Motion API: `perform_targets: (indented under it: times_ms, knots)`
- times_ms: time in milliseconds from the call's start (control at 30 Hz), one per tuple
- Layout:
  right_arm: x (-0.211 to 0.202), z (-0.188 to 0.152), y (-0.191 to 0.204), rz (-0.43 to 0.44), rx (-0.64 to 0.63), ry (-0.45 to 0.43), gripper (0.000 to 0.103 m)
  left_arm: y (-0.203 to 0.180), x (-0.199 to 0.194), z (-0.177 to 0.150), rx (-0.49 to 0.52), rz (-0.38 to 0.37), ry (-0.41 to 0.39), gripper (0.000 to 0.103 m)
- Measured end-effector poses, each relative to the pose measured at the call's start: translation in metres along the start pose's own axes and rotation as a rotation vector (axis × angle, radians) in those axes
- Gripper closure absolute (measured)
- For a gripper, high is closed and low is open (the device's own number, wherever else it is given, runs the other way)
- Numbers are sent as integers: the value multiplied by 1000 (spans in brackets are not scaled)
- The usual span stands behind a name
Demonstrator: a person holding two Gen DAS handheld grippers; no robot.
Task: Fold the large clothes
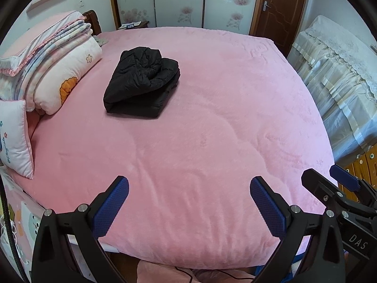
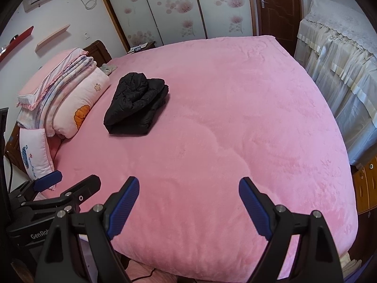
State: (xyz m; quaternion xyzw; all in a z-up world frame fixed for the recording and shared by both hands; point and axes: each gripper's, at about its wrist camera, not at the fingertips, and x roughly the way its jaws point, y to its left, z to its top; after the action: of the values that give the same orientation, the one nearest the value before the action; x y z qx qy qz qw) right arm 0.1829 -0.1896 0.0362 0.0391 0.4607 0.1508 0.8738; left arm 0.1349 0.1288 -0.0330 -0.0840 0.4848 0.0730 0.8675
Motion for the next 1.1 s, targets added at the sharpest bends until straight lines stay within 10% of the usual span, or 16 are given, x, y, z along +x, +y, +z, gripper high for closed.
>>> perform_targets:
  times_ms: [1100]
  knots:
    - [10, 6, -11, 3, 5, 23, 16, -14, 14, 5, 8, -18, 28, 3]
